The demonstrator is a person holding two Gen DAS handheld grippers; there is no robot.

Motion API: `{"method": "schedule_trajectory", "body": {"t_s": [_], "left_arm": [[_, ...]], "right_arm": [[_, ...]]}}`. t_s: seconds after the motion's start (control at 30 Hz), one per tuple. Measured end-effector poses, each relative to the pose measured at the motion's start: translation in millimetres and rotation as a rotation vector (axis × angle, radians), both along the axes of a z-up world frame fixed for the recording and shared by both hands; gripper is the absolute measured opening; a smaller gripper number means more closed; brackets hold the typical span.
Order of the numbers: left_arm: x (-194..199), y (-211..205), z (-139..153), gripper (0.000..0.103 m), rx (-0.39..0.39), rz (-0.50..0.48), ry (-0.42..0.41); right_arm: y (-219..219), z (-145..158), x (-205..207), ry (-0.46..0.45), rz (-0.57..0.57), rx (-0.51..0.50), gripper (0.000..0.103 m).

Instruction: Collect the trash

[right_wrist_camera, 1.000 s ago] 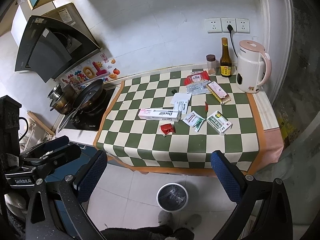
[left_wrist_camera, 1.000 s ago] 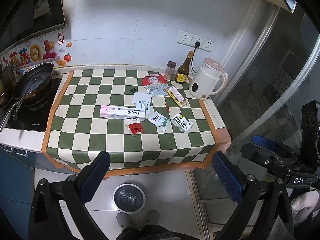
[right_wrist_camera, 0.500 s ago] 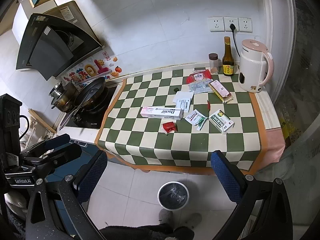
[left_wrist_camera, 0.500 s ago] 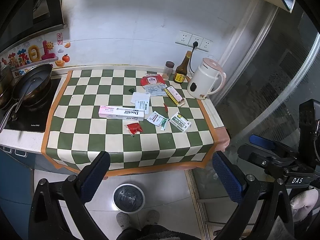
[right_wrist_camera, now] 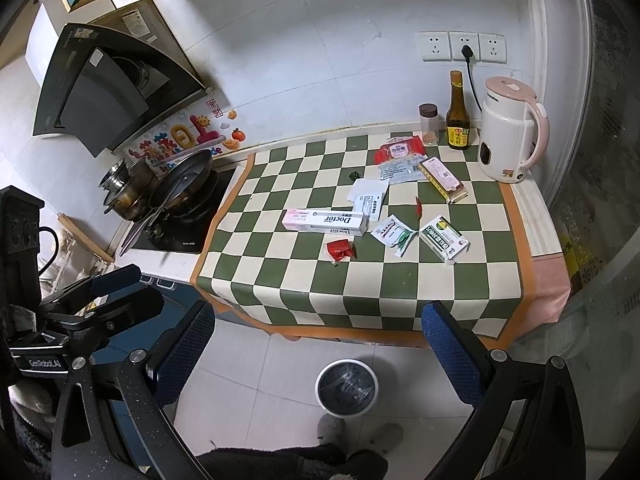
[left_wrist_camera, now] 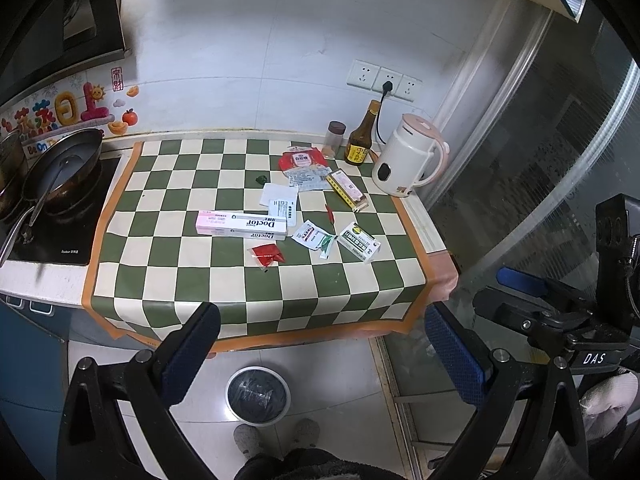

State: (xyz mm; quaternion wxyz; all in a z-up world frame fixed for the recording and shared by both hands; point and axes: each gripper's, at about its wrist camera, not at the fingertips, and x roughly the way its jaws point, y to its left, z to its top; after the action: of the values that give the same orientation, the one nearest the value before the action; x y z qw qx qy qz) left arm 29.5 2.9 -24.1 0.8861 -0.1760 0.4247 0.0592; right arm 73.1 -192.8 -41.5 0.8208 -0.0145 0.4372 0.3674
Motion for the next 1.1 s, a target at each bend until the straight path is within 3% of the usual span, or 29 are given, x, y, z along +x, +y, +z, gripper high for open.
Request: {"method": "schedule_trajectory", "body": {"t_s": [0.83, 0.9, 1.0, 1.1], "left_arm": [[2, 4, -3, 0.103, -0.005, -0.032, 0.014], [5, 8, -5, 0.103, 0.044, 0.001, 0.022], [14, 21, -15, 0.103, 0.184, 0.103, 0.055], [33, 44, -40, 0.103, 0.299, 0.219, 0.106]], "right_arm": [[1, -1, 4, 0.027, -0.007, -0.008, 0.103], [3, -1, 5, 0.028, -0.029, 0.004, 0.103], [5, -5, 10, -0.009, -0.135, 0.013, 0.103], [10, -19, 23, -0.036, -0.272, -0.054, 0.103]]}}
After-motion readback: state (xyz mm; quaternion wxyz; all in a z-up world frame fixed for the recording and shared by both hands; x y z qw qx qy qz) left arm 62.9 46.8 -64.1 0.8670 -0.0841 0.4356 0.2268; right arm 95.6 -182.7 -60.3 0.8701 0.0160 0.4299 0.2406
